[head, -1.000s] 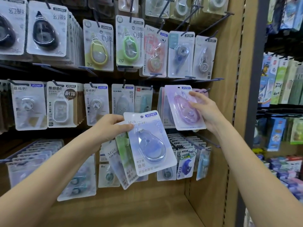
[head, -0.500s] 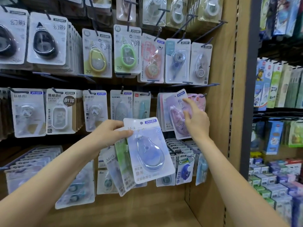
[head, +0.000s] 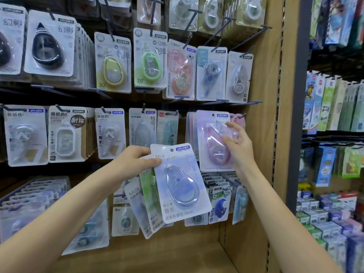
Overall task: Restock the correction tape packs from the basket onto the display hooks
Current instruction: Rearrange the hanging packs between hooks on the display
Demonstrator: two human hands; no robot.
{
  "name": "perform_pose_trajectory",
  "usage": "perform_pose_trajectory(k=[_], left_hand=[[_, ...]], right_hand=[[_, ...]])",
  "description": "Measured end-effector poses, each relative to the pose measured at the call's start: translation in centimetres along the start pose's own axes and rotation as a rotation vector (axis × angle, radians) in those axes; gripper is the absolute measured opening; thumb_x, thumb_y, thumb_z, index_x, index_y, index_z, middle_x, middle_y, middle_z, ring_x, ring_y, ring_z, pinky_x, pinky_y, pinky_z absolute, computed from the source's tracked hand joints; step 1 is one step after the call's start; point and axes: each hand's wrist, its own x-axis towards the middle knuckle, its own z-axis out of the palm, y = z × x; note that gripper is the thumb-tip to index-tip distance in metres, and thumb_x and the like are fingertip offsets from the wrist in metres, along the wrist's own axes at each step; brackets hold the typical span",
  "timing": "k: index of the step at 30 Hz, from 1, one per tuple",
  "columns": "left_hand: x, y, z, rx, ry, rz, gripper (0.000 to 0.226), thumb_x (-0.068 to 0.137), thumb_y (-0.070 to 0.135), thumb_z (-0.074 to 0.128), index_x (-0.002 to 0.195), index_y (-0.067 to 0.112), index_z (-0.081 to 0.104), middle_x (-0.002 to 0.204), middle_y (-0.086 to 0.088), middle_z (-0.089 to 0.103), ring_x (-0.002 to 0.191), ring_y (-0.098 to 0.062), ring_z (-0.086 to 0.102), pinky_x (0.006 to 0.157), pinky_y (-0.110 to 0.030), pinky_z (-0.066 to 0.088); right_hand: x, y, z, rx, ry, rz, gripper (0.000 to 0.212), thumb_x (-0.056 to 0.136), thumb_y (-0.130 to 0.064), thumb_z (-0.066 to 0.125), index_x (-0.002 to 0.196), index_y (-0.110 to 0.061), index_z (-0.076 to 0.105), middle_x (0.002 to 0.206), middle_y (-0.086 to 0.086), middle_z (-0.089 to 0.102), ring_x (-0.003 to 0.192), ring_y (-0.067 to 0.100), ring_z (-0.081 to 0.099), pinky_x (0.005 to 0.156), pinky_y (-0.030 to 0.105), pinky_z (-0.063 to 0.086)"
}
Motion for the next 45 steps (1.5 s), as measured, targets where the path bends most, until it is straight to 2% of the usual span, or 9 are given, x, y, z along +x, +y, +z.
perform_pose_trajectory(k=[7, 12, 15, 19, 23, 26, 31, 34, 45], left_hand=[[0.3, -0.6, 0.4, -0.035, 0.010, -0.013, 0.005, 0.088, 0.022, 0.063, 0.088, 0.021, 0.068, 0.091, 0.002, 0.072, 0.090, -0.020, 0.067, 0.088, -0.040, 0.051], [-0.2, -1.0, 1.1, -0.106, 0.063, -0.023, 0.009, 0.088, 0.021, 0.063, 0.090, 0.015, 0.069, 0.088, -0.007, 0.074, 0.081, -0.025, 0.070, 0.081, -0.042, 0.054], [-0.5, -1.3, 1.7, -0.116, 0.108, 0.049, 0.009, 0.089, 0.021, 0.060, 0.090, 0.019, 0.069, 0.086, -0.001, 0.073, 0.070, -0.006, 0.068, 0.060, -0.018, 0.050], [-0.3, -1.1, 2.7, -0.131, 0.170, 0.119, 0.011, 0.088, 0.022, 0.062, 0.084, 0.016, 0.069, 0.082, 0.003, 0.072, 0.076, -0.011, 0.067, 0.067, -0.025, 0.050], [-0.1, -0.5, 2.8, -0.173, 0.128, 0.163, 0.013, 0.086, 0.030, 0.063, 0.083, 0.020, 0.069, 0.079, 0.006, 0.074, 0.075, -0.009, 0.070, 0.071, -0.027, 0.052], [0.2, 0.3, 2.7, -0.221, 0.072, 0.186, 0.013, 0.088, 0.027, 0.061, 0.092, 0.021, 0.071, 0.087, 0.006, 0.074, 0.083, -0.011, 0.070, 0.078, -0.029, 0.053], [1.5, 1.4, 2.7, -0.145, 0.181, 0.199, 0.009, 0.089, 0.022, 0.061, 0.088, 0.024, 0.069, 0.082, 0.015, 0.071, 0.077, -0.003, 0.068, 0.074, -0.022, 0.054], [1.6, 0.9, 2.3, -0.152, 0.206, 0.133, 0.010, 0.088, 0.021, 0.062, 0.082, 0.020, 0.070, 0.081, 0.005, 0.072, 0.076, -0.012, 0.069, 0.075, -0.028, 0.055], [1.1, -0.1, 2.0, -0.139, 0.196, 0.124, 0.009, 0.087, 0.026, 0.063, 0.080, 0.025, 0.069, 0.076, 0.013, 0.071, 0.071, -0.007, 0.068, 0.066, -0.025, 0.052]], right_hand=[[2.2, -1.3, 0.4, -0.229, -0.011, 0.096, 0.040, 0.089, -0.001, 0.056, 0.127, -0.015, 0.057, 0.133, 0.000, 0.051, 0.119, 0.014, 0.048, 0.099, 0.024, 0.040], [2.7, -2.5, 1.7, -0.969, -0.073, -0.096, 0.044, 0.089, -0.006, 0.051, 0.130, -0.018, 0.052, 0.147, 0.011, 0.031, 0.133, 0.035, 0.028, 0.108, 0.040, 0.029], [-1.9, -3.6, 2.2, -0.665, -0.113, -0.135, 0.036, 0.088, -0.024, 0.063, 0.124, -0.018, 0.057, 0.141, 0.006, 0.035, 0.129, 0.021, 0.033, 0.105, 0.029, 0.029], [-9.1, -4.1, 3.0, -0.132, -0.671, 0.143, 0.031, 0.081, -0.012, 0.072, 0.105, -0.028, 0.061, 0.102, -0.015, 0.068, 0.101, 0.003, 0.063, 0.085, 0.019, 0.050], [-8.0, -1.7, 1.7, 0.150, -0.482, 0.371, 0.043, 0.068, -0.019, 0.076, 0.109, -0.011, 0.064, 0.101, 0.004, 0.073, 0.093, 0.020, 0.069, 0.082, 0.033, 0.056], [-6.4, -1.4, 0.8, 0.360, -0.398, 0.447, 0.040, 0.066, -0.021, 0.071, 0.102, -0.004, 0.065, 0.090, 0.008, 0.074, 0.077, 0.019, 0.070, 0.064, 0.026, 0.055], [-1.6, -2.1, -0.2, 0.131, -0.116, 0.152, 0.055, 0.075, -0.012, 0.076, 0.124, -0.009, 0.052, 0.113, -0.002, 0.066, 0.102, 0.019, 0.064, 0.091, 0.037, 0.052], [0.7, -2.1, -0.2, -0.157, -0.118, -0.016, 0.076, 0.079, -0.011, 0.073, 0.143, -0.018, 0.032, 0.125, -0.027, 0.039, 0.123, 0.005, 0.039, 0.097, 0.014, 0.032], [2.3, -1.0, 0.3, -0.321, -0.280, 0.099, 0.063, 0.088, -0.029, 0.064, 0.144, -0.026, 0.035, 0.146, 0.000, 0.039, 0.122, 0.007, 0.038, 0.094, 0.021, 0.029]])
